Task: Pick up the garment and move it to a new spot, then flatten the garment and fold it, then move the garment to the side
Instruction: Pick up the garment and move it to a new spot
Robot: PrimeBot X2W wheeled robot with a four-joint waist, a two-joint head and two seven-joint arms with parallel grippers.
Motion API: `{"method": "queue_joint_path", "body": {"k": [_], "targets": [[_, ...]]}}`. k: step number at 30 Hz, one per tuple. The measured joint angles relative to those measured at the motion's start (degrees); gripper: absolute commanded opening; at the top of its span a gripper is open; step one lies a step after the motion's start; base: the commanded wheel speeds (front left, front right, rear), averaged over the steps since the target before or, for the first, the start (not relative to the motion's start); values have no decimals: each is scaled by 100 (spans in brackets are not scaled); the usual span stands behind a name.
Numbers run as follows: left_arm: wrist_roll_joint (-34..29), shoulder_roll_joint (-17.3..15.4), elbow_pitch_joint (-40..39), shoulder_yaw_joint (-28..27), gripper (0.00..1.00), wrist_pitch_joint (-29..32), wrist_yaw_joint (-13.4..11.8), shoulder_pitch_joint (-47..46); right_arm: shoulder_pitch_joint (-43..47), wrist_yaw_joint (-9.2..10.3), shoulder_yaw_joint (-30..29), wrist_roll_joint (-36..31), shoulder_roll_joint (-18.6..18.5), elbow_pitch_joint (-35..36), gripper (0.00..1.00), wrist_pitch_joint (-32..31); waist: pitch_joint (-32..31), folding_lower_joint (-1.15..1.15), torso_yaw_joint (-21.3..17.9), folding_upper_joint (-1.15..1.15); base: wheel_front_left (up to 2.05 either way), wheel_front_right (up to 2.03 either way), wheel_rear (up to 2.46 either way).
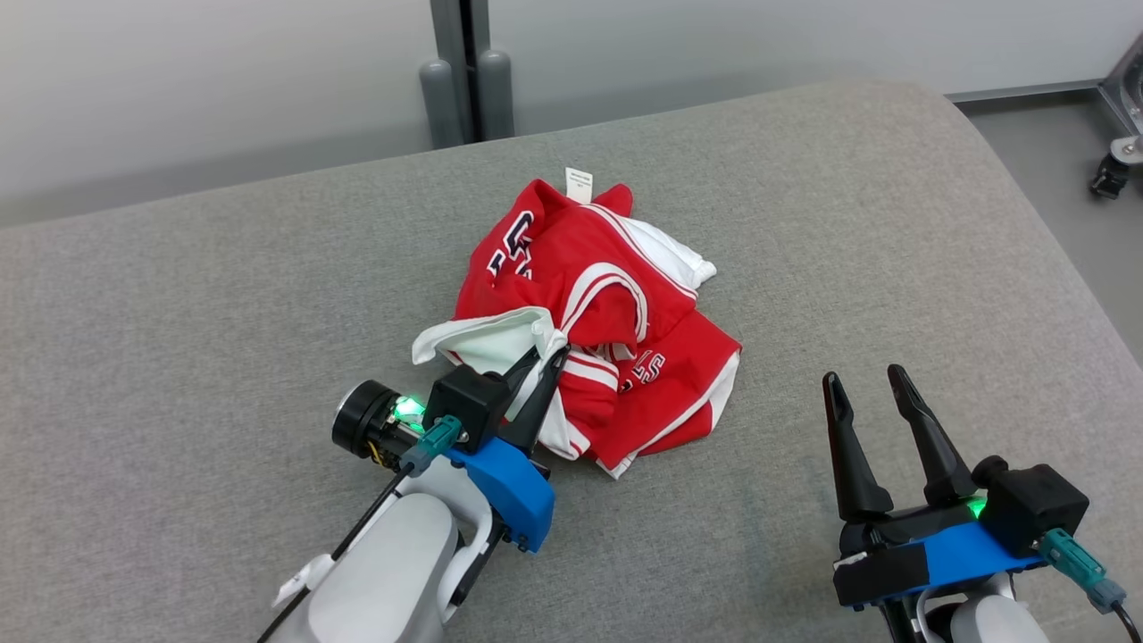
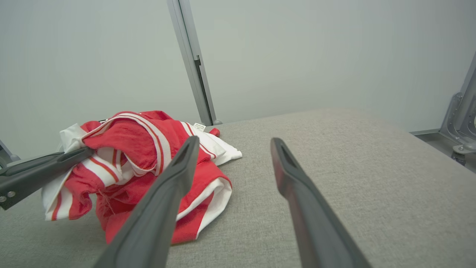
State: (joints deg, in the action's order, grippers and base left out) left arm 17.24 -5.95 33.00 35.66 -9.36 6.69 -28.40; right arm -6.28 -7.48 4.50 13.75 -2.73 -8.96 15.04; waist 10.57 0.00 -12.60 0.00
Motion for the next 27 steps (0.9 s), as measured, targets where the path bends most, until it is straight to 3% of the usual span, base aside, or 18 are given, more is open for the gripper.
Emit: {"method": "queue_joint_path", "body": {"k": [1,8,12,19,27], "targets": [[1,32,29,-2,100,-78,-62,15,2,0,4,-10,0,-11,100,0,-21,0,32,0,0,0,0],[-19,82,-213,-96,100,-483,-291,43,100,0,-37,-29,0,-57,100,0,-195,0,257,0,0,0,0],[-15,-77,-692,-383,100,-554,-483,252,152,0,-57,-52,0,-54,100,1,-256,0,430,0,0,0,0],[-115,-480,-1780,-1318,100,-564,-859,1029,214,0,-112,-108,-2,-43,100,1,-362,0,758,0,0,0,0],[-442,-583,-2576,-2425,100,-566,-1025,1993,328,0,-210,-169,0,-55,100,0,-539,0,1131,0,0,0,0]]}}
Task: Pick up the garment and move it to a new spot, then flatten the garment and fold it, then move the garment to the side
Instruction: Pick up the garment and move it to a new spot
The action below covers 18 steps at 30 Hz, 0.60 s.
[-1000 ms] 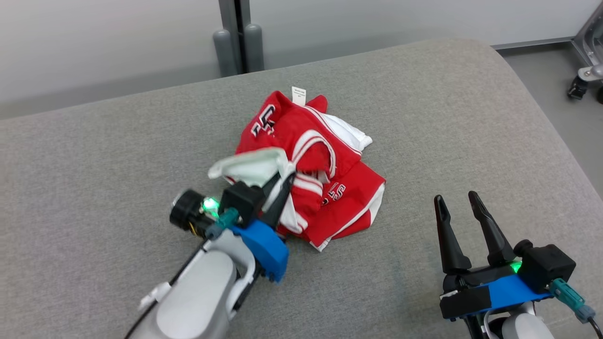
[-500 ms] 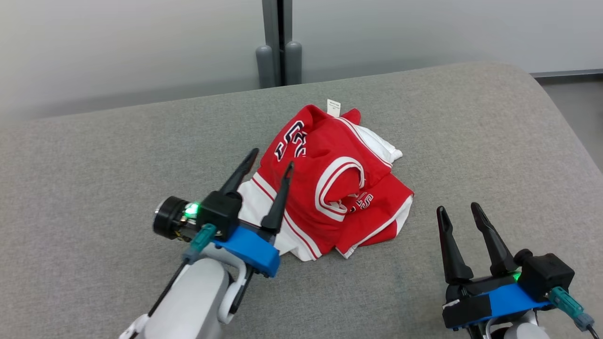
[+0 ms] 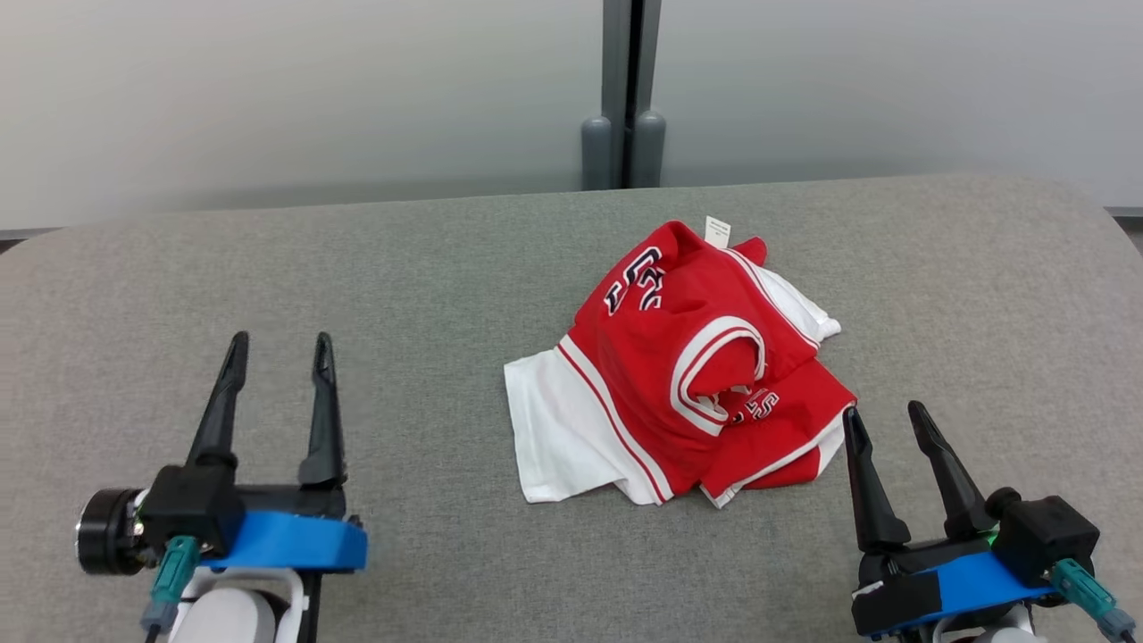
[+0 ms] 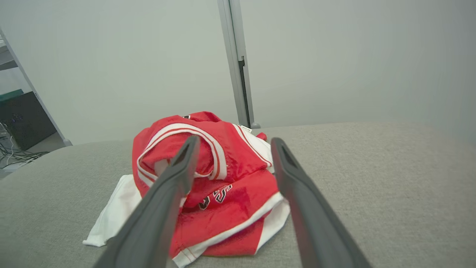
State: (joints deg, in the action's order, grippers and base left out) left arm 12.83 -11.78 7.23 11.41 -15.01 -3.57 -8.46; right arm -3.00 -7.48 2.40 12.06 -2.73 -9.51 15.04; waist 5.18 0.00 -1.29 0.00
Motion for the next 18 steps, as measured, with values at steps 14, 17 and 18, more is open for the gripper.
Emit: {"method": "queue_joint_path", "body": {"k": [14,17,18], "targets": [[-610,396,-193,-734,100,0,288,991,287,0,-94,-59,1,-55,100,1,-244,0,202,0,0,0,0],[-650,485,-175,-827,100,0,365,1044,327,0,-103,-62,1,-65,100,1,-255,0,195,0,0,0,0],[-678,493,-170,-861,100,0,402,1047,327,0,-107,-65,0,-66,100,1,-259,0,192,0,0,0,0]]}}
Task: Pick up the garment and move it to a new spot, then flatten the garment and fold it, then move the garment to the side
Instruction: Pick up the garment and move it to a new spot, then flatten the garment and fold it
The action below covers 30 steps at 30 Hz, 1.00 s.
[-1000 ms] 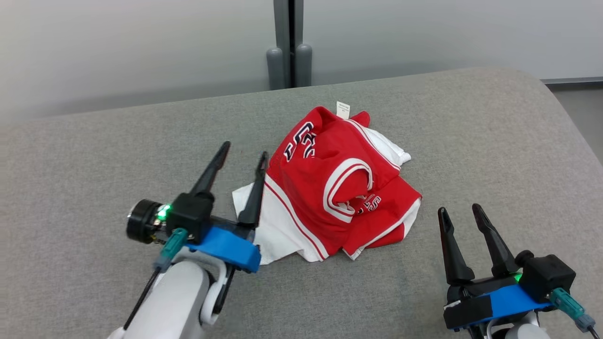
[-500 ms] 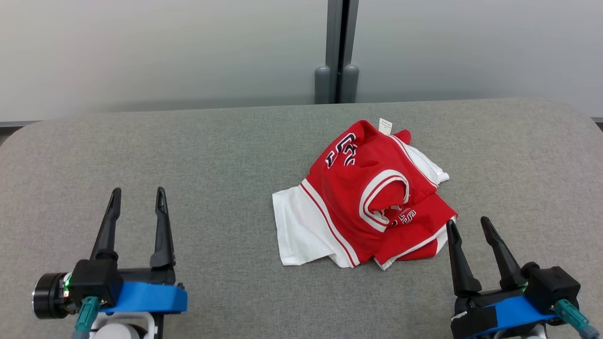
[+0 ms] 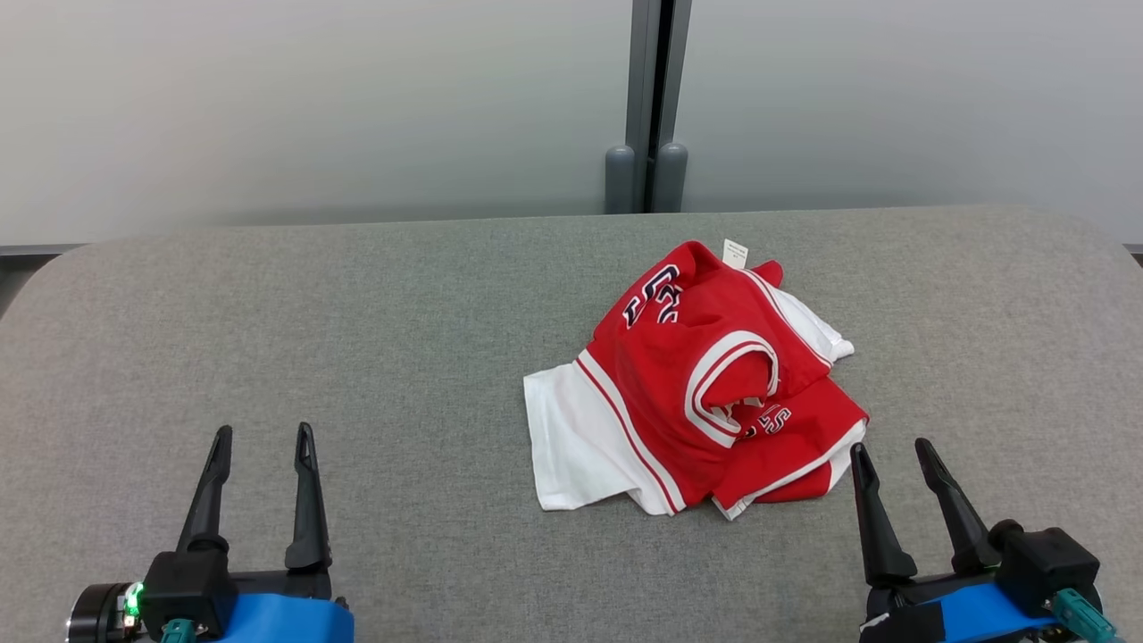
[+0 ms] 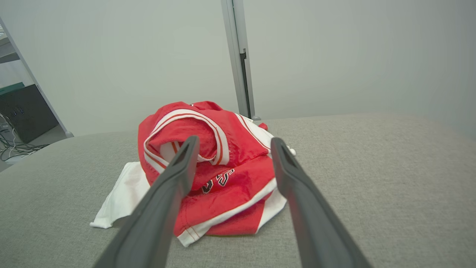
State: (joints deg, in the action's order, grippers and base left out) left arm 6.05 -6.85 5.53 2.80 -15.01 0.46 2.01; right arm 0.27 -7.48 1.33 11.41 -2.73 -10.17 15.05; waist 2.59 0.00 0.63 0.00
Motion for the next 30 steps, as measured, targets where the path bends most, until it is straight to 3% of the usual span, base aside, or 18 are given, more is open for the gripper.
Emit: {"method": "queue_joint_path", "body": {"k": [30], "targets": [[-337,254,222,-216,100,0,413,-247,-38,0,77,-25,1,-48,100,0,118,0,-152,0,0,0,0]]}}
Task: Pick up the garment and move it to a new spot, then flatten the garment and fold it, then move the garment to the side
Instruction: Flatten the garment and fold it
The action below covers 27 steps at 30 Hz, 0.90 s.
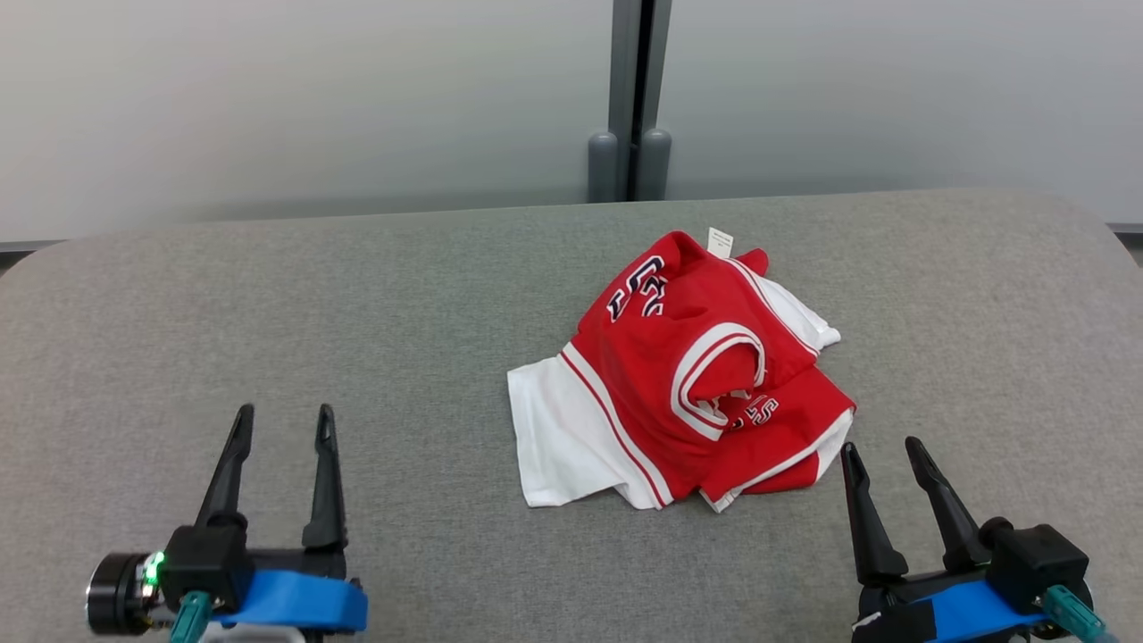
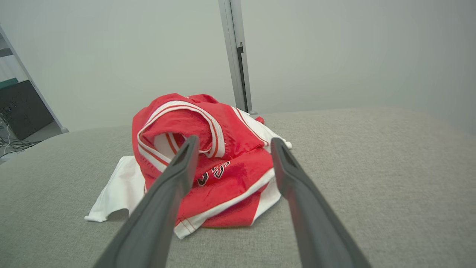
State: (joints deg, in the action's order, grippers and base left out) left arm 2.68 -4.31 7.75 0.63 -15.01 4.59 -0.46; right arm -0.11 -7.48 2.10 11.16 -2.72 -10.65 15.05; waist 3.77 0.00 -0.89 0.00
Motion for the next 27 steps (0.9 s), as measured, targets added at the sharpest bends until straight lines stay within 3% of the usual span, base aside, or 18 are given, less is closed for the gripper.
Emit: {"method": "queue_joint_path", "body": {"k": [5,16,27], "targets": [[-83,4,159,302,100,-4,125,-421,-79,0,45,16,0,3,100,0,129,0,-202,0,0,0,0],[-148,59,949,1671,100,-4,254,-1157,-221,0,67,64,-1,35,100,-1,481,-1,-739,-1,0,0,0],[-124,-193,2463,1892,100,-4,276,-1480,-408,0,71,122,-1,42,100,0,837,-1,-1023,-2,0,0,0]]}}
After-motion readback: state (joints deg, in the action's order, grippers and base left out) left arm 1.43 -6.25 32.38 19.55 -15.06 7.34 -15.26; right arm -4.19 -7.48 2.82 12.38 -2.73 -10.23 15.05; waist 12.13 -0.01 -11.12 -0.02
